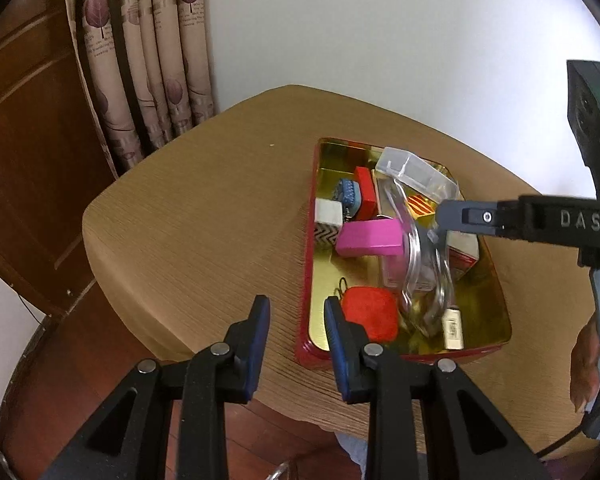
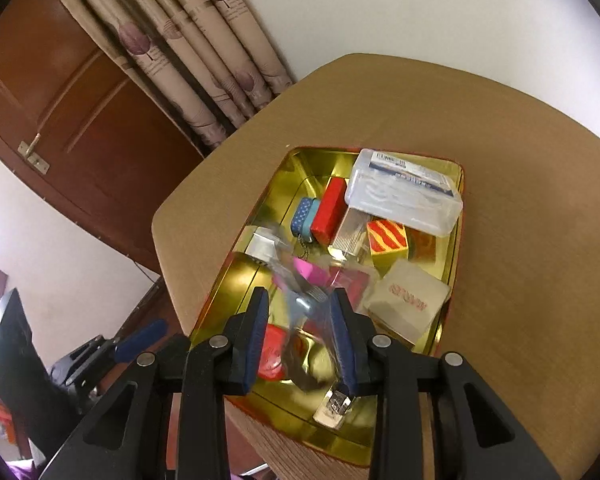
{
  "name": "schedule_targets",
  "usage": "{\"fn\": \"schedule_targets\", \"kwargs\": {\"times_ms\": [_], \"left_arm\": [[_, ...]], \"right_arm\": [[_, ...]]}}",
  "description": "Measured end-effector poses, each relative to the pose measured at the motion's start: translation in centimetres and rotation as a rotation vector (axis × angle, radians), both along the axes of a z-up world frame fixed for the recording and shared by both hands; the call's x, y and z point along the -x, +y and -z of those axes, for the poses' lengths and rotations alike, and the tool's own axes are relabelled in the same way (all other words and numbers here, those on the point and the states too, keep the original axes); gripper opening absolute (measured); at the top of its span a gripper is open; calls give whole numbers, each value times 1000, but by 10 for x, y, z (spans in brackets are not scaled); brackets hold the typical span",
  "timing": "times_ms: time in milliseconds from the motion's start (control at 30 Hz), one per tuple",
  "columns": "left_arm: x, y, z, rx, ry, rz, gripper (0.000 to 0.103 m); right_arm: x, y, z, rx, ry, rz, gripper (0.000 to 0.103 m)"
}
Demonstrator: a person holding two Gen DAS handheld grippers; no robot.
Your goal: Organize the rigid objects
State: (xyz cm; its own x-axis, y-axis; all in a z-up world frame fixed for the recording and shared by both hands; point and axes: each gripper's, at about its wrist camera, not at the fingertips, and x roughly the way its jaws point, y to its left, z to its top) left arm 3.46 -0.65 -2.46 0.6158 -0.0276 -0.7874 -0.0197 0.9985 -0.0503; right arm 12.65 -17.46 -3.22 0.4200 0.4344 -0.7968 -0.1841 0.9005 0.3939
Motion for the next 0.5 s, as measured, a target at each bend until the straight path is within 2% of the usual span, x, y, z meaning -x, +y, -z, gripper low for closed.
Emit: {"fn": "schedule_targets", "kwargs": {"times_ms": [200, 267, 367, 400, 433, 500], "left_arm": [[-1, 1, 3, -11, 4, -1, 28], [-1, 2, 3, -16, 6, -2, 28], [-2, 3, 3, -16, 3, -9, 28], [-2, 3, 3, -19, 2, -12, 28], [-1, 2, 3, -25, -1, -15, 28], [0, 1, 2, -32, -2, -15, 28]], "right_arm": [[2, -4, -9, -28, -51, 30, 32], [12, -12, -16, -31, -100, 63, 39], [39, -45, -22, 32, -162, 160, 49], [45, -54, -21, 63, -169, 185, 58], [57, -70, -16, 129, -172, 221, 68], [81, -106, -1, 259, -164, 304, 74]]}}
